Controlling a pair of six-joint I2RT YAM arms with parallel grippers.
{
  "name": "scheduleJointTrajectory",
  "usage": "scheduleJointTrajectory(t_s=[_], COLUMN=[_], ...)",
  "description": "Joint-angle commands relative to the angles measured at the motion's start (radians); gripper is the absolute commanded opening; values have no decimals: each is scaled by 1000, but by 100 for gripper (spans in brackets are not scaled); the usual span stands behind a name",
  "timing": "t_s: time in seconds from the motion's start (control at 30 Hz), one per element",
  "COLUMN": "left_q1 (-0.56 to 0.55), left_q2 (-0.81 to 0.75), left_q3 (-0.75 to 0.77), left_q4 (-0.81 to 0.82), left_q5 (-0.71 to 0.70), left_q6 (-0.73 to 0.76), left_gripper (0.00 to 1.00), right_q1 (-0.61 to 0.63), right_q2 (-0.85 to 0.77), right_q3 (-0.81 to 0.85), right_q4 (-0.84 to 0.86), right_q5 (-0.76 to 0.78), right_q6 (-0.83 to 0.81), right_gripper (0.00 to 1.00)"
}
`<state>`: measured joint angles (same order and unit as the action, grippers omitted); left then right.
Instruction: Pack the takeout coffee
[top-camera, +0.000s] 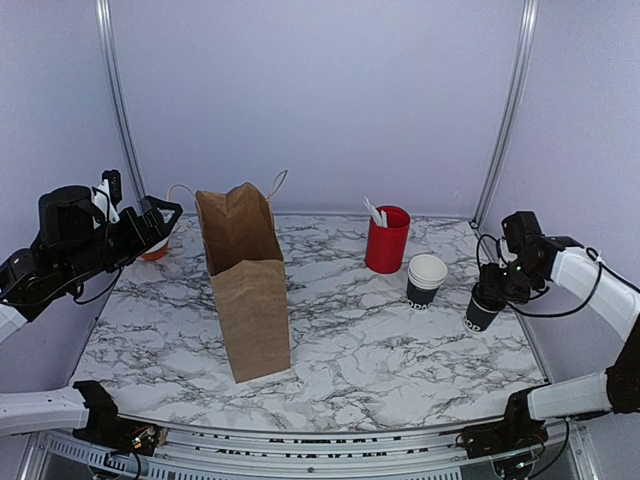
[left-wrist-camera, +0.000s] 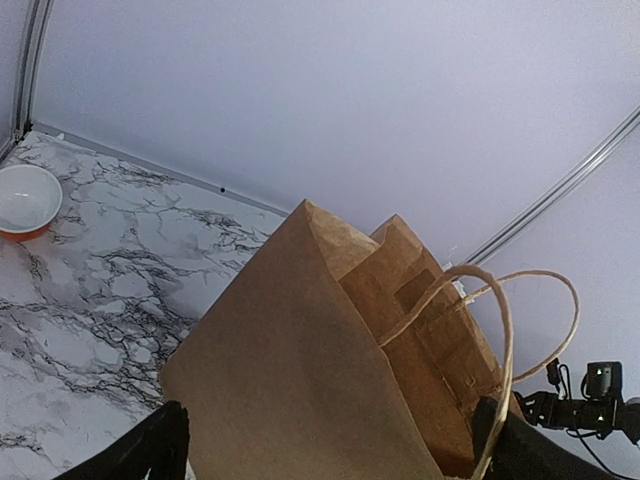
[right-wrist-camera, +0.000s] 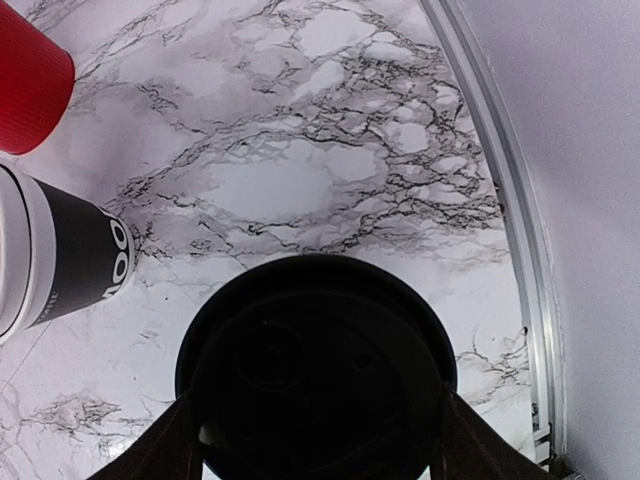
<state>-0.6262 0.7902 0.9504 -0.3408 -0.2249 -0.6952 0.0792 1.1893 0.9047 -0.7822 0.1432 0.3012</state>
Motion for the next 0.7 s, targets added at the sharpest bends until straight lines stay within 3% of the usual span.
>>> scheduleJointTrajectory(t_s=[0.0,0.4,0.67], left_q1=[5,6,6], left_q2=[-12,-18,-19], left_q3=[-4,-4,-4], left_q4=[20,16,13], left_q5=[-2,-16,-19], left_q6=[-3,2,-5], left_gripper=[99,99,99], right_q1=[-1,146,192], right_q2=[-53,-58,-75], right_q3=[88,281,391], right_q4=[-39,-131,-135], right_q5=[1,44,-53], right_q6=[-4,53,67], right_gripper=[61,60,60])
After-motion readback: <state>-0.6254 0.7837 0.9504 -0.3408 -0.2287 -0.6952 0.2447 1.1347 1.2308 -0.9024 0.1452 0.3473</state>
